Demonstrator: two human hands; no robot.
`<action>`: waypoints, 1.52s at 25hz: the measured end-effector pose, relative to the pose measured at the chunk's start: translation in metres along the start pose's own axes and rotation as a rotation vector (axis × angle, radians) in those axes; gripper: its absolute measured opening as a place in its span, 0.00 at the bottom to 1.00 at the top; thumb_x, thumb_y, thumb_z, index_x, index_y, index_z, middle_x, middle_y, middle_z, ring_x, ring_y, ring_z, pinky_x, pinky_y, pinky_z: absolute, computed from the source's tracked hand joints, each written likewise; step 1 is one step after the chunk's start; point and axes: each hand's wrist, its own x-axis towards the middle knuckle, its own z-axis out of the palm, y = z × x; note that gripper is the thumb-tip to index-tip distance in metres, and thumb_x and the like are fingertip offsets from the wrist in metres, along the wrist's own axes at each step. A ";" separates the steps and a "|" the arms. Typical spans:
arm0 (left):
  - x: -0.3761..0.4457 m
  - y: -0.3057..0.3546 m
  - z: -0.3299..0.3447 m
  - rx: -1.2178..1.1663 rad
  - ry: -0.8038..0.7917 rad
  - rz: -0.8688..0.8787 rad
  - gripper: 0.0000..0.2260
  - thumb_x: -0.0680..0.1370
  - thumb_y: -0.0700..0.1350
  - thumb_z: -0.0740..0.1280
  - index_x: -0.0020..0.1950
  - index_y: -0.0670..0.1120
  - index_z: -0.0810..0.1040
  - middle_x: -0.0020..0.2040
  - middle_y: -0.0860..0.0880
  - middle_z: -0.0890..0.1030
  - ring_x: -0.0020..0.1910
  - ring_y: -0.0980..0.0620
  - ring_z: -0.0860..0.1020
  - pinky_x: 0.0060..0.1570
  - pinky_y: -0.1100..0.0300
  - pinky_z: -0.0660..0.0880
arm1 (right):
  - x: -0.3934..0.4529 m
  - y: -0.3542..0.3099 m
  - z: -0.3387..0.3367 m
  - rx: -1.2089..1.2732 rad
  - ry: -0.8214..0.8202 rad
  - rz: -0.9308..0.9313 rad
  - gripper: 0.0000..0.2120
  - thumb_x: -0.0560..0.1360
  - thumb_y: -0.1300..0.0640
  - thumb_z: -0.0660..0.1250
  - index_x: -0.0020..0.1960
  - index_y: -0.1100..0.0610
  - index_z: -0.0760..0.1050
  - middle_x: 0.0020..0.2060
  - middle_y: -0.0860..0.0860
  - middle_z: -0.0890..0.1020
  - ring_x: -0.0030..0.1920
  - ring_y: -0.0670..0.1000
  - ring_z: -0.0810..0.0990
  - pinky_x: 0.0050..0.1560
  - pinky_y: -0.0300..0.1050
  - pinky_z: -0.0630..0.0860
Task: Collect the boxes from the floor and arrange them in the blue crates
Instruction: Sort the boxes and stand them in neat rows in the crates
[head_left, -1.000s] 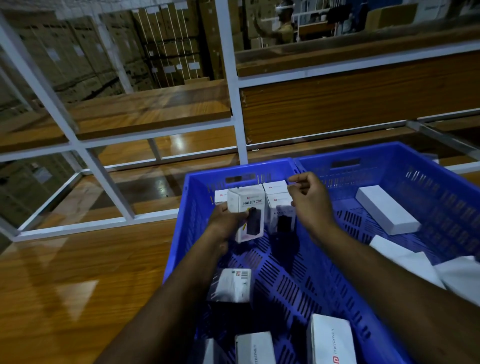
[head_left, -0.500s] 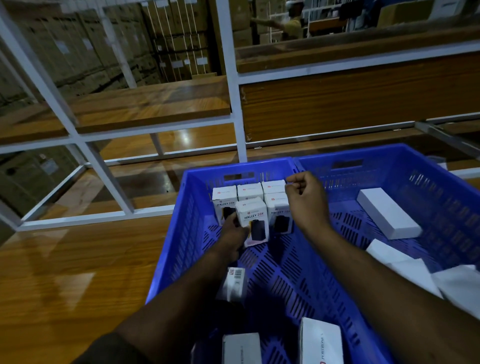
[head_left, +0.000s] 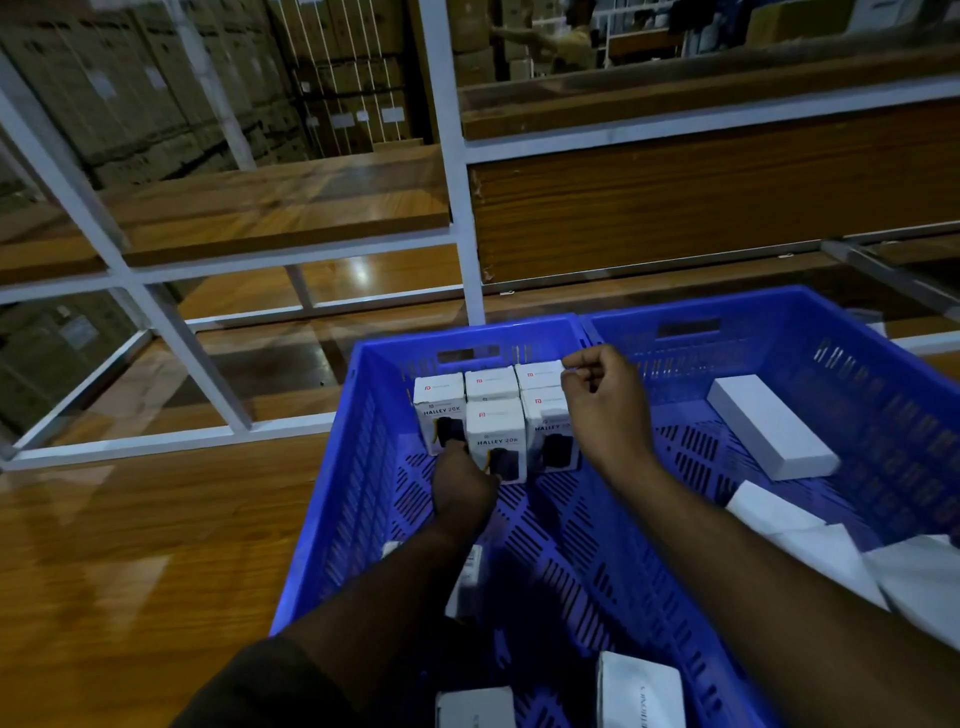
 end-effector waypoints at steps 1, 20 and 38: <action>0.003 0.002 0.001 0.024 0.010 0.005 0.21 0.70 0.44 0.77 0.58 0.39 0.74 0.56 0.40 0.81 0.56 0.40 0.81 0.48 0.52 0.77 | 0.001 0.001 0.000 -0.004 0.004 -0.002 0.04 0.78 0.60 0.65 0.52 0.54 0.76 0.50 0.53 0.79 0.46 0.48 0.78 0.40 0.38 0.73; 0.023 0.000 -0.025 0.186 -0.145 -0.091 0.26 0.69 0.42 0.80 0.60 0.36 0.73 0.58 0.40 0.80 0.58 0.43 0.80 0.45 0.57 0.74 | -0.007 -0.002 0.003 -0.192 -0.209 -0.112 0.03 0.77 0.60 0.66 0.47 0.52 0.75 0.47 0.49 0.75 0.41 0.43 0.75 0.41 0.35 0.70; -0.044 -0.002 -0.088 0.920 -0.844 0.339 0.34 0.70 0.54 0.78 0.69 0.40 0.69 0.67 0.41 0.77 0.61 0.44 0.78 0.58 0.51 0.78 | -0.011 -0.003 0.001 -0.146 -0.299 -0.094 0.04 0.78 0.59 0.65 0.46 0.57 0.78 0.44 0.50 0.79 0.47 0.51 0.78 0.47 0.45 0.74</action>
